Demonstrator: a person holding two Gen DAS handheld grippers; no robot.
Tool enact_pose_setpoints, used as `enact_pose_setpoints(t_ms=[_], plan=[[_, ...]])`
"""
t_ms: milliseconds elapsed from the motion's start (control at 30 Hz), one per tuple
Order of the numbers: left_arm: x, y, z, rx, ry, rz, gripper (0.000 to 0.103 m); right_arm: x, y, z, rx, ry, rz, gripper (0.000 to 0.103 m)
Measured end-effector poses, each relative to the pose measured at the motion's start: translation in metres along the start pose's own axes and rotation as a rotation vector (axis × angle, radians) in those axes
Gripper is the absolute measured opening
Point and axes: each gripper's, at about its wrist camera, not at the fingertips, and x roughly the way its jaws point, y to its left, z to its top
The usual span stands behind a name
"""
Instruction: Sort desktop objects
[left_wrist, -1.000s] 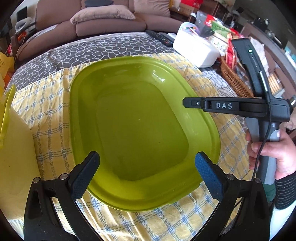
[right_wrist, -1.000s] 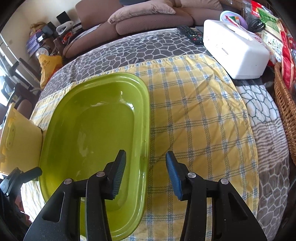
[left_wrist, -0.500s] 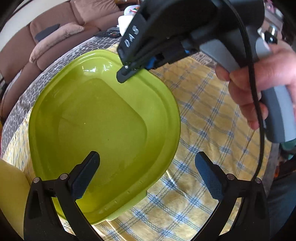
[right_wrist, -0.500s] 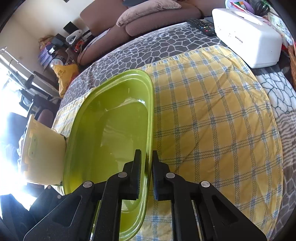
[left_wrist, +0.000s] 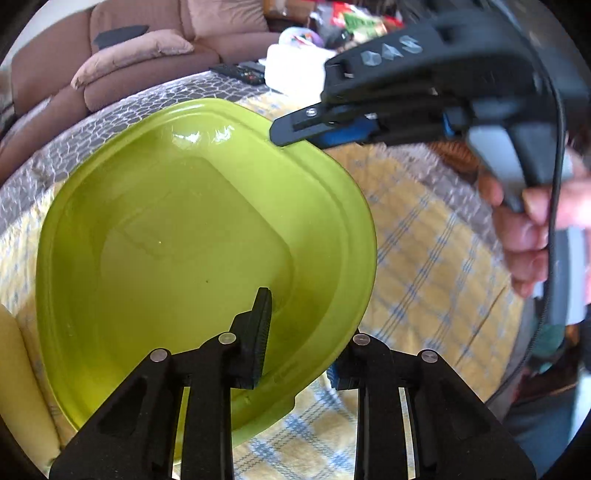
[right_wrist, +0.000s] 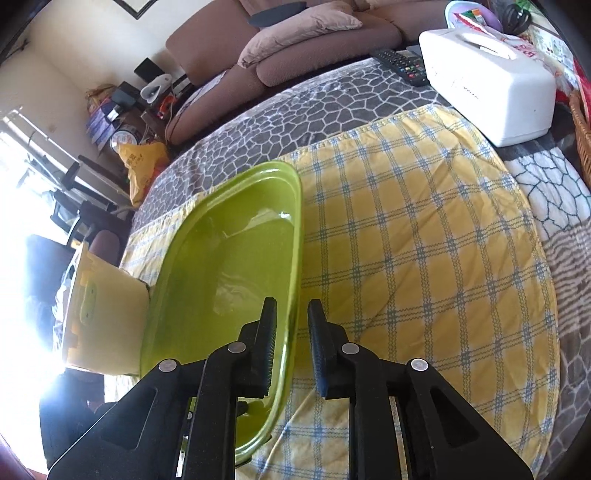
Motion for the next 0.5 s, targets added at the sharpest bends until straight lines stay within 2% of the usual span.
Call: enact_pose_setpoints(t_ms=[33,100,133,200,367,433,500], plan=[[-0.008,0.005,0.002,-0.036,-0.023,-0.043,0.023,-0.005,-0.003,0.001,0.013,-0.016,0.006,0.041],[-0.023,0.011,0.007,-0.087,-0.057,-0.143,0.023,-0.015,-0.012,0.002,0.058,-0.050,0.033,0.063],[-0.031,0.012,0.009,-0.107,-0.079,-0.188,0.023,-0.018,-0.016,0.003,0.082,-0.062,0.069,0.067],[-0.046,0.015,0.012,-0.137,-0.121,-0.270,0.023,-0.024,-0.023,0.006,0.126,-0.079,0.147,0.067],[-0.069,0.033,0.024,-0.232,-0.188,-0.447,0.022,-0.053,-0.034,0.013,0.204,-0.164,0.265,0.067],[-0.078,0.043,0.024,-0.282,-0.212,-0.515,0.022,-0.072,-0.042,0.016,0.227,-0.219,0.280,0.067],[-0.087,0.055,0.025,-0.350,-0.247,-0.636,0.019,-0.088,-0.048,0.018,0.226,-0.256,0.237,0.067]])
